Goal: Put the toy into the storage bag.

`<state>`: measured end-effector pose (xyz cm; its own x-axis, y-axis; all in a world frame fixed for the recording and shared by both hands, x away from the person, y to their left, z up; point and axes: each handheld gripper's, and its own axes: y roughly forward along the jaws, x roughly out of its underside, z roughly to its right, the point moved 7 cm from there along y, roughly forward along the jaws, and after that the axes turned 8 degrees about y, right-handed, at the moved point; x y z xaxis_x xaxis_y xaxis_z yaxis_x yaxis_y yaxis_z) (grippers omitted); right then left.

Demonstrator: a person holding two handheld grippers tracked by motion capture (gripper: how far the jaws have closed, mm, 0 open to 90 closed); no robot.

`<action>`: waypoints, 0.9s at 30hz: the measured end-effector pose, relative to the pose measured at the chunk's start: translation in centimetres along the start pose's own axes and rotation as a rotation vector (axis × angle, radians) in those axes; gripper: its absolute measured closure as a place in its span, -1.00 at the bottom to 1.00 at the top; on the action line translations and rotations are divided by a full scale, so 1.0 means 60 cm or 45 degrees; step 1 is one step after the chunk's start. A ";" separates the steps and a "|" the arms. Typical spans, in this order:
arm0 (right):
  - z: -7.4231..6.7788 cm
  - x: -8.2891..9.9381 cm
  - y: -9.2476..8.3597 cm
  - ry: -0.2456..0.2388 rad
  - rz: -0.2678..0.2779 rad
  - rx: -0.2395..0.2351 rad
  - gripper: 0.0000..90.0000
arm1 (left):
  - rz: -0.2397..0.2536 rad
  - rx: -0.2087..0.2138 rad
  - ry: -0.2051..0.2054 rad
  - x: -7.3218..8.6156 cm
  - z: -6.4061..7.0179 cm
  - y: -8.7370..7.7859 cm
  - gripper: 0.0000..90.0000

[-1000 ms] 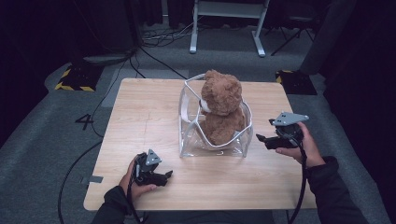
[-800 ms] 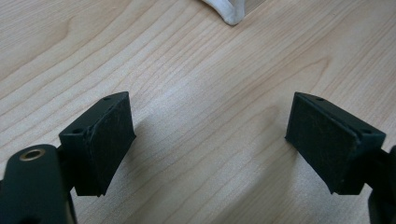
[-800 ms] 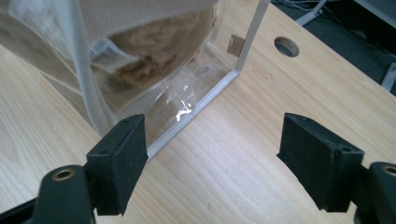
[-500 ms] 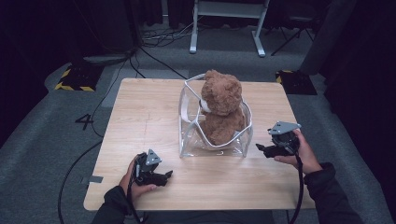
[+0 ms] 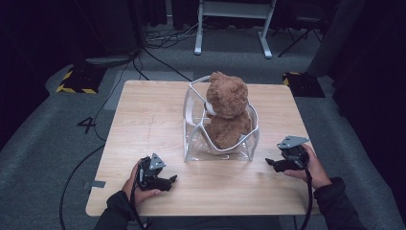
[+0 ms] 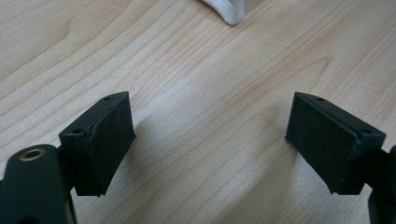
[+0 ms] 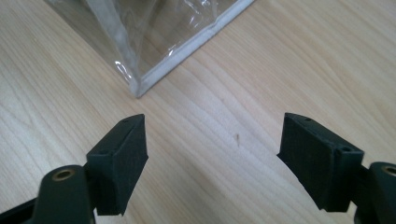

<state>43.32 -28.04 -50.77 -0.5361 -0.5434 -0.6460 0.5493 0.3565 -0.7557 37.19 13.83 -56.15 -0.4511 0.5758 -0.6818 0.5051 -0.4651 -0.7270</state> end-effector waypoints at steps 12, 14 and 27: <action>-0.003 0.068 0.008 0.009 -0.032 -0.054 -0.47 | 0.000 0.000 0.000 0.000 0.000 0.000 -0.66; -0.003 0.076 0.006 0.013 -0.026 -0.060 -0.47 | 0.000 0.000 0.000 0.000 0.000 0.000 -0.66; 0.014 0.128 -0.010 0.161 0.093 -0.114 -0.48 | 0.000 0.000 0.001 0.000 0.000 0.000 -0.66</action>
<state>39.41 -33.08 -55.22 -0.5764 -0.4153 -0.7038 0.5335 0.4611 -0.7091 37.20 13.83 -56.14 -0.4504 0.5762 -0.6820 0.5051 -0.4654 -0.7268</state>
